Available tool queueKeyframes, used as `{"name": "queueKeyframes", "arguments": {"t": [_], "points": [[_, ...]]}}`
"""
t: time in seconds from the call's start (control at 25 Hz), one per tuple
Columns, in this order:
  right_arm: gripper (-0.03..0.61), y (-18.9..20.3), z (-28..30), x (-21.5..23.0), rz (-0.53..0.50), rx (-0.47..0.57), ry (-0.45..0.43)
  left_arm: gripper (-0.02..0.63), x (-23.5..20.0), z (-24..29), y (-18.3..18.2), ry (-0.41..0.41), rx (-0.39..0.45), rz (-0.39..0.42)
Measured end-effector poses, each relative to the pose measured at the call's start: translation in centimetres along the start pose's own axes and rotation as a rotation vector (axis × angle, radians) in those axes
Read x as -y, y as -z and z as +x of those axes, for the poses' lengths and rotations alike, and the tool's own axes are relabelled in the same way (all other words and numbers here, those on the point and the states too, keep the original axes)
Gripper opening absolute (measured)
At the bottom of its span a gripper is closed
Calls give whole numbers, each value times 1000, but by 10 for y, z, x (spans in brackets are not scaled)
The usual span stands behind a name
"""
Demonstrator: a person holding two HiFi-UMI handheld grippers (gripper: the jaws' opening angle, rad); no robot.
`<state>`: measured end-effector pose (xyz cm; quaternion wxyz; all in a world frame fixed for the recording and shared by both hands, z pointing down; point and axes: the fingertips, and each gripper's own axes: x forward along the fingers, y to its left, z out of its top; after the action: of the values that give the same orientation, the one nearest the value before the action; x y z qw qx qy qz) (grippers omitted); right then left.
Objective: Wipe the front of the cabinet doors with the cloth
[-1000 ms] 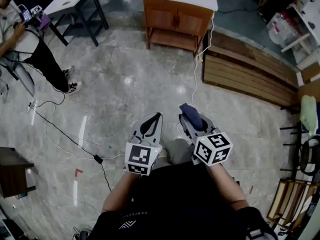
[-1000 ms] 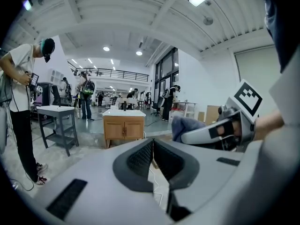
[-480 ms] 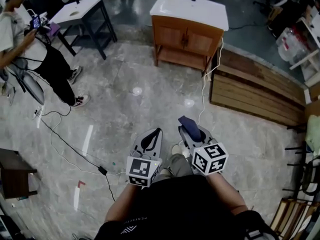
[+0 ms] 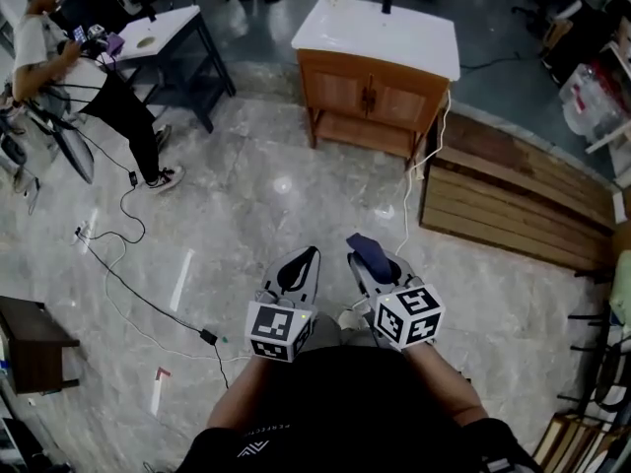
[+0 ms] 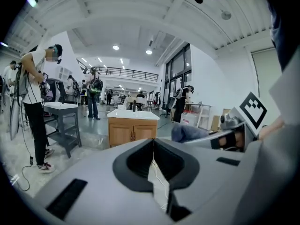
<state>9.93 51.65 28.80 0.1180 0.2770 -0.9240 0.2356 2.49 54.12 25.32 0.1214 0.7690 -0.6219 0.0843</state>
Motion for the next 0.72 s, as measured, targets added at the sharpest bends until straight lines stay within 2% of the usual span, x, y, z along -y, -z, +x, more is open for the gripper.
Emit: {"name": "queueKeyframes", "arguments": {"t": [0.2, 0.4, 0.72], "points": [[106, -12, 15, 11, 6, 5, 3, 8, -10, 21, -5, 20, -25, 20], [106, -26, 41, 27, 13, 11, 21, 8, -28, 52, -18, 49, -8, 41], [106, -55, 127, 36, 61, 9, 84, 8, -106, 95, -31, 103, -28, 55]]}}
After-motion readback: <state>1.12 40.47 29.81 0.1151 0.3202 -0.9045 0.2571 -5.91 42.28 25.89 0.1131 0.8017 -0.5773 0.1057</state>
